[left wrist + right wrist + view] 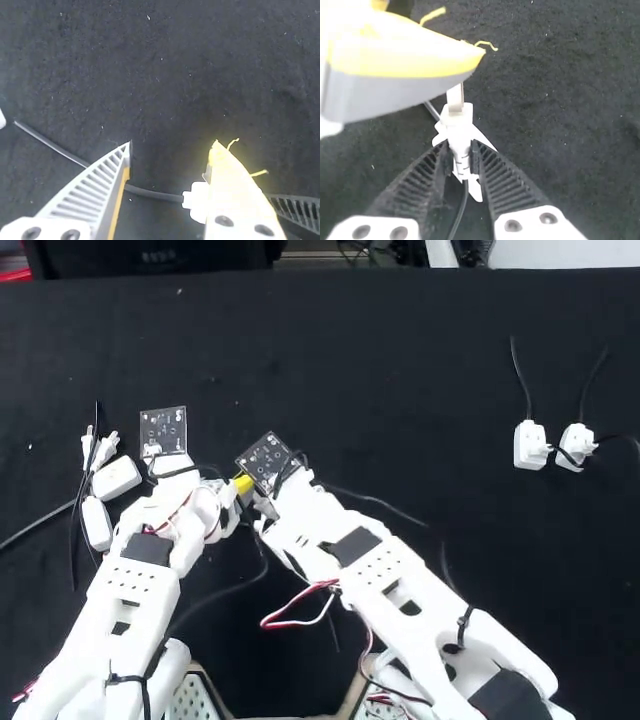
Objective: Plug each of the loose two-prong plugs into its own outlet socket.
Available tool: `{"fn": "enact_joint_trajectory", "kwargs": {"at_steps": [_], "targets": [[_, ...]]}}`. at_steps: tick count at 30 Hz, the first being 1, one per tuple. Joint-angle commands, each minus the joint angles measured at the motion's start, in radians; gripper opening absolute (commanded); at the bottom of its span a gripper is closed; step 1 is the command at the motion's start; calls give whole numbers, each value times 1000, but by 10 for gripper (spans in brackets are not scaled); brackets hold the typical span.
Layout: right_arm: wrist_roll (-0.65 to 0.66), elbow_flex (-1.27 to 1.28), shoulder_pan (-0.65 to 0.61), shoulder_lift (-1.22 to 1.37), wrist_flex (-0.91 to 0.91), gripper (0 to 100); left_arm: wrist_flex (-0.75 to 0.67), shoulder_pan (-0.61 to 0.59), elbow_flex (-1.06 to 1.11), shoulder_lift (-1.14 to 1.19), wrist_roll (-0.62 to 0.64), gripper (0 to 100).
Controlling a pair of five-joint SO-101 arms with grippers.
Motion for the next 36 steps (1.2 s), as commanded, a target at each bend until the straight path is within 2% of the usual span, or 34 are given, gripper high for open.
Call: {"fn": "enact_joint_trajectory", "kwargs": {"at_steps": [1, 13, 21, 27, 31, 36], "targets": [[-9, -24, -8, -65, -23, 11, -15, 8, -7, -15, -34, 253], [-3, -24, -8, -306, 127, 11, -14, 1, 1, -12, -35, 253], [0, -30, 9, -205, 118, 11, -15, 1, 24, -21, -35, 253], [2, -81, 141, -76, 132, 11, -17, -31, 12, -21, -28, 253], [69, -90, 224, -7, 157, 11, -15, -76, -7, -21, -26, 253], [84, -102, 347, 35, 140, 11, -8, -71, -5, -18, -26, 252]]}}
